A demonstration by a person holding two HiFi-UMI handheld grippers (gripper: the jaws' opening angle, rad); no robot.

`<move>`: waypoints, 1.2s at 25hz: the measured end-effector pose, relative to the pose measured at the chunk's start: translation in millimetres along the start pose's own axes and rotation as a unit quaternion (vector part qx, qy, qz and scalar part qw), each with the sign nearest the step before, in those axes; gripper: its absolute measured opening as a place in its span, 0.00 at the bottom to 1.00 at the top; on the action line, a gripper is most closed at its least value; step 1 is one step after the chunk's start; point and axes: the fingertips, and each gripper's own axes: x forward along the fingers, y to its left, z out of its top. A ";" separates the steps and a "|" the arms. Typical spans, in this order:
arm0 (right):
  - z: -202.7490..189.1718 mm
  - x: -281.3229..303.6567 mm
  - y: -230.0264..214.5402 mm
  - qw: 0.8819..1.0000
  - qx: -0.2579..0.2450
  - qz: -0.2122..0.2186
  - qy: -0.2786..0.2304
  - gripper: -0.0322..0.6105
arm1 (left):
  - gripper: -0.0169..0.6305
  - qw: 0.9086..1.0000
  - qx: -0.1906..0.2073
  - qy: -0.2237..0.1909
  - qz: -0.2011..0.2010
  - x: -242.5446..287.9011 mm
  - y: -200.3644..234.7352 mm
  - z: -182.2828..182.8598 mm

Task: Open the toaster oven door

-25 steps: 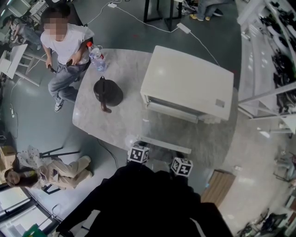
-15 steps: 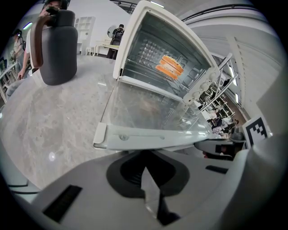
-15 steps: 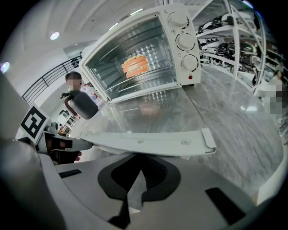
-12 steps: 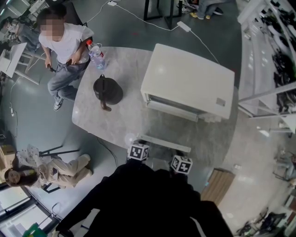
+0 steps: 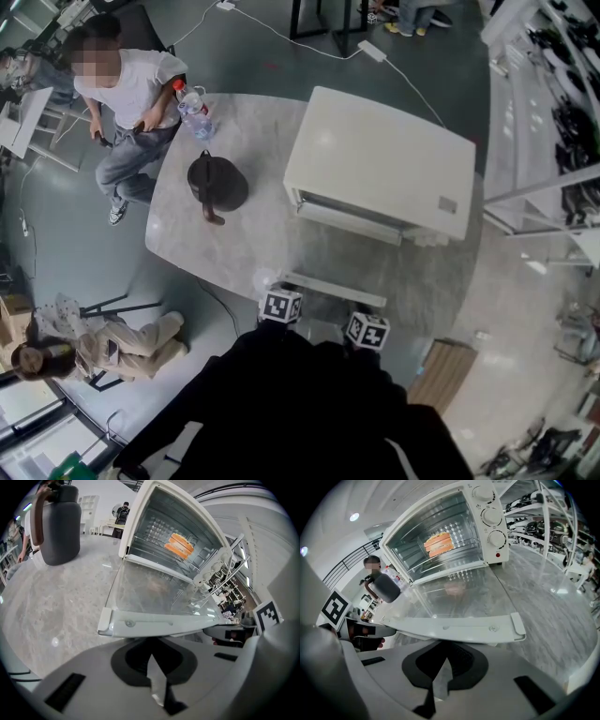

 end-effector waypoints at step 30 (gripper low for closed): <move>89.3 -74.7 55.1 0.987 -0.061 0.059 -0.134 0.05 | 0.03 0.989 0.026 -0.143 -0.011 -83.8 -33.5 62.0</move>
